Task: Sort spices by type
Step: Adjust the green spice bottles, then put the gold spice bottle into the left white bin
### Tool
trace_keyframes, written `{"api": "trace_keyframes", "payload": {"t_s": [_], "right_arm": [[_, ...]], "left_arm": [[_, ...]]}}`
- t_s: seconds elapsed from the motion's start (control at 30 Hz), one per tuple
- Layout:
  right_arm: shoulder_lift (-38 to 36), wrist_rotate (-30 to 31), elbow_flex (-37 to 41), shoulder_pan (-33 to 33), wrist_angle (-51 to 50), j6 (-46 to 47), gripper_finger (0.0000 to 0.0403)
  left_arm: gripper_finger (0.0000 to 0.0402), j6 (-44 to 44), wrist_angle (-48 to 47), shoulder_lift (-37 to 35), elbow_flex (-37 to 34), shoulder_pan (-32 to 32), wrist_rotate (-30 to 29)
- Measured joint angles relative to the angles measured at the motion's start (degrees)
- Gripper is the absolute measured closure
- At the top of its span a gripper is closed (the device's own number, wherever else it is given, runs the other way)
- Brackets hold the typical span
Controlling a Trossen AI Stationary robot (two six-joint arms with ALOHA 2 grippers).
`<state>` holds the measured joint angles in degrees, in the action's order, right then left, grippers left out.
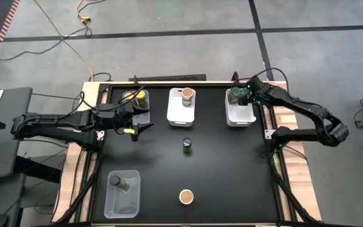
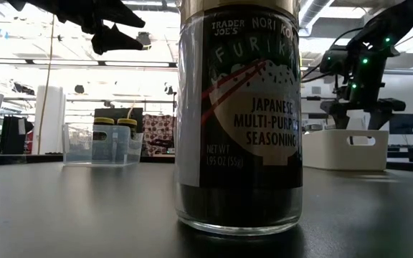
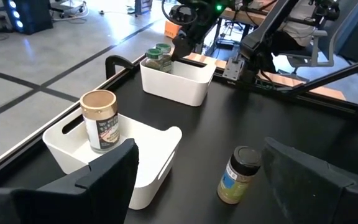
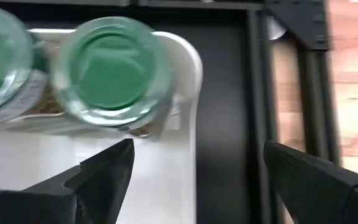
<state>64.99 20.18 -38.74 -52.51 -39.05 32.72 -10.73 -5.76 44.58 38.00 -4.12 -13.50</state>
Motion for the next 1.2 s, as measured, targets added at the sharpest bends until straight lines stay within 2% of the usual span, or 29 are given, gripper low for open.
{"api": "trace_keyframes", "payload": {"t_s": [0.13, 0.67, 0.8, 0.93, 1.1, 1.2], "right_arm": [[0.0, 3.4, 0.0, -0.1, -1.7, 1.7, 0.0017], [-0.1, 5.6, 0.0, -0.1, -3.5, 1.7, 0.0017], [-0.6, 5.5, 0.0, 0.3, -6.7, 1.8, 0.0017], [-4.0, 5.3, -0.5, 2.0, -10.7, 1.8, 0.0017], [-10.7, 4.8, -6.2, 5.8, -16.5, 1.8, 0.0017], [-14.5, 1.0, -9.8, 8.4, -16.8, 1.6, 0.0017]], "left_arm": [[0.0081, 0.2, 0.0, 0.0, 0.0, 0.0, 0.0], [0.0081, 0.2, 0.0, 0.0, 0.0, 0.0, 0.0], [0.0081, -0.1, 0.0, 0.0, 0.0, 0.0, 0.0], [0.0081, -0.5, 0.0, 0.0, 0.0, 0.0, 0.0], [0.0081, -0.5, 0.0, 0.0, 0.0, 0.0, 0.0], [0.0081, -0.4, 0.0, 0.0, 0.0, 0.0, 0.0]]}}
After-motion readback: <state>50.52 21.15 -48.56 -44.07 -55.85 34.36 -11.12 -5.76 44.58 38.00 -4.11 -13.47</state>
